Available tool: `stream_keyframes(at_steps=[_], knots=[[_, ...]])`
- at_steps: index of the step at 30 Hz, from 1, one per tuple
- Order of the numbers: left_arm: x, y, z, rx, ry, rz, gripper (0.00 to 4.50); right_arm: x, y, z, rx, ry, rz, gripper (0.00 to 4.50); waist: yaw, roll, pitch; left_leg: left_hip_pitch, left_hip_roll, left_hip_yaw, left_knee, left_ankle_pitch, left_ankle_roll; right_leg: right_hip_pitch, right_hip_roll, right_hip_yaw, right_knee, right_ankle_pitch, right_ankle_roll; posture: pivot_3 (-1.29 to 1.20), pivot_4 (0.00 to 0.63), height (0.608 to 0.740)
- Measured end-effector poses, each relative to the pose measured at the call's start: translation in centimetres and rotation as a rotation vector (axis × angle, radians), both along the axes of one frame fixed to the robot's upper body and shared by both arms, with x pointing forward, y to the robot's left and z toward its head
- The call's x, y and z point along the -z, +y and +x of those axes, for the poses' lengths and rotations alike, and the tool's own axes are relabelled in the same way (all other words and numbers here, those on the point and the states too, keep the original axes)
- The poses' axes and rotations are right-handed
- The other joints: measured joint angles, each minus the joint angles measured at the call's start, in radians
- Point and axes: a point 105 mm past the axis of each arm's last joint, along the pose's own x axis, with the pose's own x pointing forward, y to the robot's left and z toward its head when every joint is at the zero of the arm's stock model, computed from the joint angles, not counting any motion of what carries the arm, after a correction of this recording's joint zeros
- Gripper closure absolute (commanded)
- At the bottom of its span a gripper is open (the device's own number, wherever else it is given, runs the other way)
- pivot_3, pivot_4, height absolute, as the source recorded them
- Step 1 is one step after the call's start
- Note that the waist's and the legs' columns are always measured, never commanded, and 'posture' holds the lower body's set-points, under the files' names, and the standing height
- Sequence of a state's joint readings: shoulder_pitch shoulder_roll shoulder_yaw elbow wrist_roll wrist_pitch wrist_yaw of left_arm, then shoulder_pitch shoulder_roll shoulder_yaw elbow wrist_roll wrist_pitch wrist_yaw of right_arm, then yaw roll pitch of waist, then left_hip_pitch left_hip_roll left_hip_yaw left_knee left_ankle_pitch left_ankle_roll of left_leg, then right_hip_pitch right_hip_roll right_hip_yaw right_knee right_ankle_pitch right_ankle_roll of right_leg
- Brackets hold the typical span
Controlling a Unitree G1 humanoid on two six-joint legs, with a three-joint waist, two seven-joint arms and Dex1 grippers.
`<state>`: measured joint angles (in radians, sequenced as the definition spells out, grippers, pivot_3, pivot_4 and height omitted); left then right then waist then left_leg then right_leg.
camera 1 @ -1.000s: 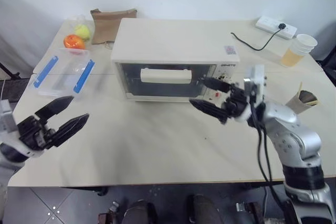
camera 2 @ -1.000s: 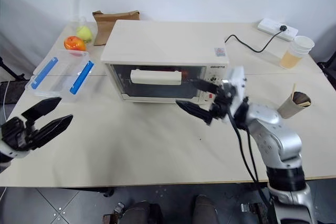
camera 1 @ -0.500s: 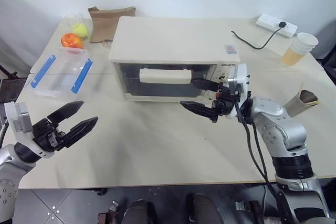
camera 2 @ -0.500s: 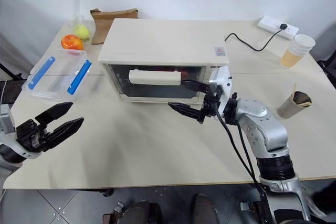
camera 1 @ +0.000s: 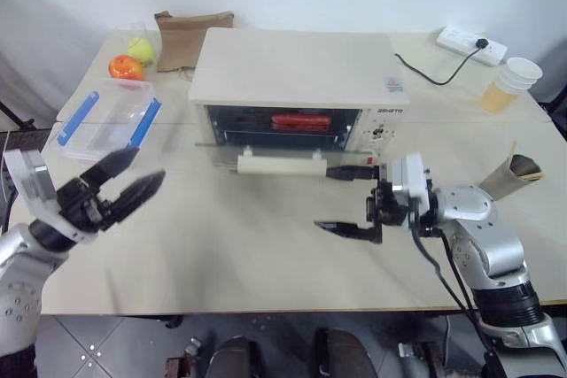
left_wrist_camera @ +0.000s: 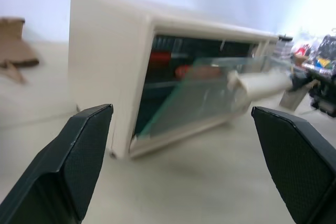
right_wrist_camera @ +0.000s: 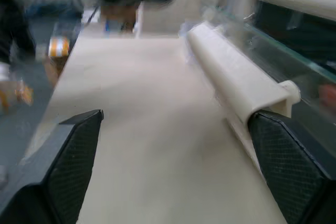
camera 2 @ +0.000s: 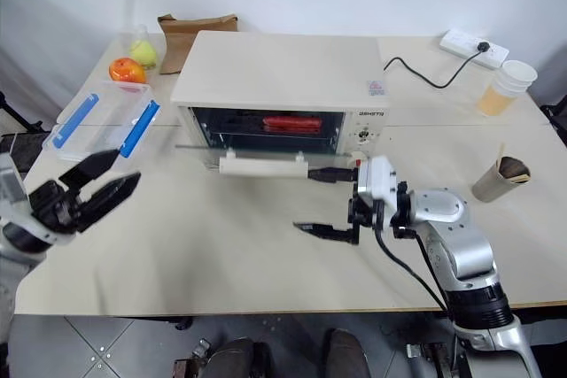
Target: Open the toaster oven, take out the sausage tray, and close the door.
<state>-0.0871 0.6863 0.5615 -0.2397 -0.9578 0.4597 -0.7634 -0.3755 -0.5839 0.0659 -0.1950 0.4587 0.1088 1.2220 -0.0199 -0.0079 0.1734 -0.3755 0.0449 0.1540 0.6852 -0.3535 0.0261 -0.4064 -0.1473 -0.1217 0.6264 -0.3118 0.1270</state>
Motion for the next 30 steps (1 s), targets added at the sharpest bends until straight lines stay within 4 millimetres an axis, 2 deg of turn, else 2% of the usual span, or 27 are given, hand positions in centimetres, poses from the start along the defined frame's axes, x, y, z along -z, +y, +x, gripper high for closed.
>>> stream_keyframes(at_steps=[2,6,12,17,21,28,30], knots=[[-0.5,-0.3,1.1,0.013,-0.013,-0.008,1.51,0.8,0.1,-0.3,-0.015,-0.03,-0.034,0.0,-0.003,0.0,0.0,0.0,-0.001,0.001,0.0,0.0,0.0,0.0,0.0,0.0,0.0,0.0,0.0,0.0,0.15,0.74],[-0.6,-1.7,4.1,0.044,-0.002,0.028,2.74,0.3,0.3,-0.1,-0.008,-0.074,-0.022,0.0,-0.006,0.0,0.0,0.001,0.0,0.001,0.0,0.0,-0.001,0.0,0.001,0.0,0.0,0.0,0.0,0.0,0.15,0.74],[0.2,-3.7,6.5,0.131,0.019,0.084,4.46,0.2,0.3,-0.1,-0.001,-0.097,-0.02,0.0,-0.009,0.0,0.0,0.001,0.0,0.002,0.0,0.0,-0.001,-0.001,0.003,0.0,0.0,0.0,0.0,0.0,0.15,0.74],[2.5,-5.6,7.2,0.221,0.085,0.124,4.46,0.2,0.2,0.1,0.019,-0.101,-0.02,0.0,-0.007,-0.001,0.0,0.0,0.0,0.002,0.001,0.0,-0.001,-0.001,0.003,0.0,0.001,0.0,0.0,0.0,0.15,0.74],[3.0,-6.6,7.6,0.251,0.088,0.128,4.46,1.0,-0.4,-0.2,0.054,-0.076,-0.027,0.0,-0.001,-0.001,0.0,0.0,0.0,0.001,0.001,0.0,-0.001,0.0,0.003,0.0,0.001,0.0,0.001,0.0,0.15,0.74],[4.3,-7.6,7.4,0.315,0.114,0.15,4.46,2.7,-5.1,-1.5,0.241,-0.018,-0.092,0.0,0.021,-0.001,0.001,0.0,0.0,0.001,0.004,0.0,-0.001,0.0,0.003,0.0,0.001,0.0,0.001,0.0,0.15,0.74],[5.1,-7.9,7.1,0.341,0.122,0.189,4.46,3.9,-7.9,-2.7,0.339,0.026,-0.134,0.0,0.032,-0.001,0.001,0.0,0.0,0.0,0.004,0.0,0.0,0.003,0.003,0.0,-0.001,0.0,0.001,0.0,0.15,0.74]])
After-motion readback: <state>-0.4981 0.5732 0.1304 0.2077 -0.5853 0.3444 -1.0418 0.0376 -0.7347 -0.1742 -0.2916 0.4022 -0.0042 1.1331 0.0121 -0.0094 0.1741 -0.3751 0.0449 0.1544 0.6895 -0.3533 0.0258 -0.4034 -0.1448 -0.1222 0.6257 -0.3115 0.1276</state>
